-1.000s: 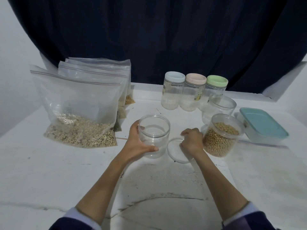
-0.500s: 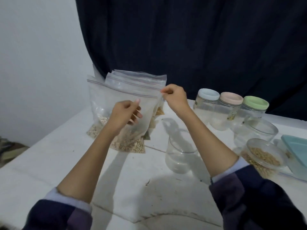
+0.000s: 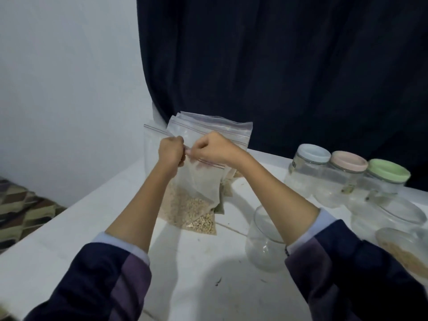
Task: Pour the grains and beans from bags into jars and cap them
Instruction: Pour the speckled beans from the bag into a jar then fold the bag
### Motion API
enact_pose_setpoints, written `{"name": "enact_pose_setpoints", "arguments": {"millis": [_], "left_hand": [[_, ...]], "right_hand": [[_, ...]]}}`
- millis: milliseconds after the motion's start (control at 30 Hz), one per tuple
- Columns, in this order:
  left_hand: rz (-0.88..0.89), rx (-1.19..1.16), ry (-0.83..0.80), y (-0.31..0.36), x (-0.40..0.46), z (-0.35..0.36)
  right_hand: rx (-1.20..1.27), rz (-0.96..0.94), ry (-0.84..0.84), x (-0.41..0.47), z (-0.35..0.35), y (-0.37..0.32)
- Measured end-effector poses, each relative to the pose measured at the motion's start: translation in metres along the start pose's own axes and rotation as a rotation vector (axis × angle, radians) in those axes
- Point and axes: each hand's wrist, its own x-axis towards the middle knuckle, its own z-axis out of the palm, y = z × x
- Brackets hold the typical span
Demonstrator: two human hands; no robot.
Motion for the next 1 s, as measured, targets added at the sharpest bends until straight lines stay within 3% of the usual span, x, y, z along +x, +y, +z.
{"name": "enact_pose_setpoints", "arguments": {"millis": [300, 433, 600, 733, 867, 1000], "left_hand": [[0.206, -0.14, -0.132, 0.045, -0.031, -0.022], [0.197, -0.225, -0.254, 0.065, -0.04, -0.023], [0.175, -0.202, -0.391, 0.063, -0.052, -0.015], [0.175, -0.163, -0.64, 0.047, -0.068, -0.007], [0.159, -0.048, -0.575, 0.006, -0.073, 0.002], [0.125, 0.006, -0.689, -0.015, -0.082, 0.0]], "right_hand": [[0.523, 0.065, -0.002, -0.021, -0.015, -0.037], [0.676, 0.048, -0.047, -0.035, -0.021, -0.045], [0.622, 0.076, -0.027, -0.049, -0.027, -0.037], [0.52, 0.141, 0.095, -0.061, -0.029, -0.013], [0.515, 0.186, -0.028, -0.073, -0.016, 0.017], [0.594, 0.208, -0.117, -0.077, -0.005, 0.033]]}}
